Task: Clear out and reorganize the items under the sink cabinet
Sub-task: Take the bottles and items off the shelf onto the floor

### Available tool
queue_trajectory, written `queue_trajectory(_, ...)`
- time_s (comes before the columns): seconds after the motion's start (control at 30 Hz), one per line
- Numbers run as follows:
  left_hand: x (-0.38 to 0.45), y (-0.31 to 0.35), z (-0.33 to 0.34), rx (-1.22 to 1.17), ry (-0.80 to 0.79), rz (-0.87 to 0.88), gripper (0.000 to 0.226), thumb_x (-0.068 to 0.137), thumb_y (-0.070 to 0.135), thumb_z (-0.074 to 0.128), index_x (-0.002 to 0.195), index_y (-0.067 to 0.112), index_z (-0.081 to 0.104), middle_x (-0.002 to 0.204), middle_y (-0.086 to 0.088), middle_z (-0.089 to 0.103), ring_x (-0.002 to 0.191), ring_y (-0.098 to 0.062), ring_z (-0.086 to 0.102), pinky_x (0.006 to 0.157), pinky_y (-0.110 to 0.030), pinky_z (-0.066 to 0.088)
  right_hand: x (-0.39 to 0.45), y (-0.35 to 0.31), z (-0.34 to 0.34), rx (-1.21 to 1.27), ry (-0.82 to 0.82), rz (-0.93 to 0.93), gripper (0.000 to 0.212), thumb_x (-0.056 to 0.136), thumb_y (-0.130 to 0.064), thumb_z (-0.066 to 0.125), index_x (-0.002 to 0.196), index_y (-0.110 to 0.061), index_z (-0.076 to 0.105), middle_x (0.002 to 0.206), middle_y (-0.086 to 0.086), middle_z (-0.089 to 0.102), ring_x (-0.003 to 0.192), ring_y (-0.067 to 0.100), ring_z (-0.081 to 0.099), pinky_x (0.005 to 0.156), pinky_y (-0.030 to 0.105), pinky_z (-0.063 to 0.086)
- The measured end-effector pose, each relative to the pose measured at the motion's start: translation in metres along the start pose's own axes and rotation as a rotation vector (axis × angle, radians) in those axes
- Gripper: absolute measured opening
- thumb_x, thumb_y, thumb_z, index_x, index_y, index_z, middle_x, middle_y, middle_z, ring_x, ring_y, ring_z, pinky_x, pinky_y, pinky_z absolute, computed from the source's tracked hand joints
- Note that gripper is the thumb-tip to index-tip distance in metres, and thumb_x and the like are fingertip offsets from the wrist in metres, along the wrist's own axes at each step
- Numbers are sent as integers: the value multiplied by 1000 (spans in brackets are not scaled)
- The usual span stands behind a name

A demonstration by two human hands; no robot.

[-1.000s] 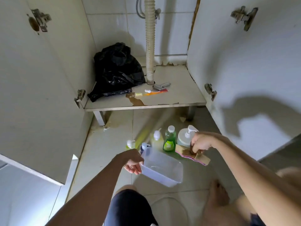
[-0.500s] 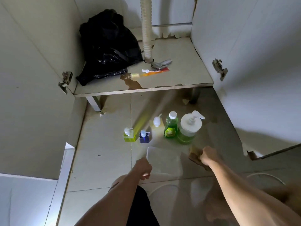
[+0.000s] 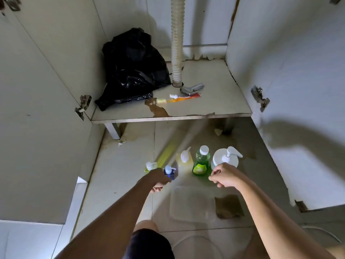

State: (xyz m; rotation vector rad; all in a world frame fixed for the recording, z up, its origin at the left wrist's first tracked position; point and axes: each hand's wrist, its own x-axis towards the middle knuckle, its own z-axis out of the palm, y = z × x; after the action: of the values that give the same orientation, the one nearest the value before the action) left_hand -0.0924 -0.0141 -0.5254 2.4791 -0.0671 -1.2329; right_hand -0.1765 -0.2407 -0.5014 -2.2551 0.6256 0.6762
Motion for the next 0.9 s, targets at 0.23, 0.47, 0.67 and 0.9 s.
queue_trajectory(0.23,19,42,-115,-72,372,229,53,89,31,60,135,8,46,128,-17,59,120,-33,55,101,-35,46,19,-93,-64,65,260,-284,9,83,-23,65,90,-19,62,95,1,70,82,17,65,80,27,51)
queue_trajectory(0.47,76,97,-173,329,637,394,40,95,18,46,134,19,47,133,-7,54,123,-28,50,100,-39,43,129,-136,-120,-394,389,-264,20,84,-14,55,101,-13,66,104,7,66,93,25,63,81,37,55)
queue_trajectory(0.67,142,141,-198,586,701,473,47,96,20,48,141,24,37,141,-3,43,128,-24,43,100,-38,37,216,-158,-154,-588,486,-294,32,88,-5,51,118,-15,60,117,7,62,103,24,62,83,34,53)
queue_trajectory(0.9,174,166,-199,621,619,421,41,89,12,56,128,15,44,124,-11,45,114,-29,52,91,-38,44,268,-173,-161,-787,534,-390,48,87,-9,60,129,-27,48,126,1,56,118,25,49,98,36,40)
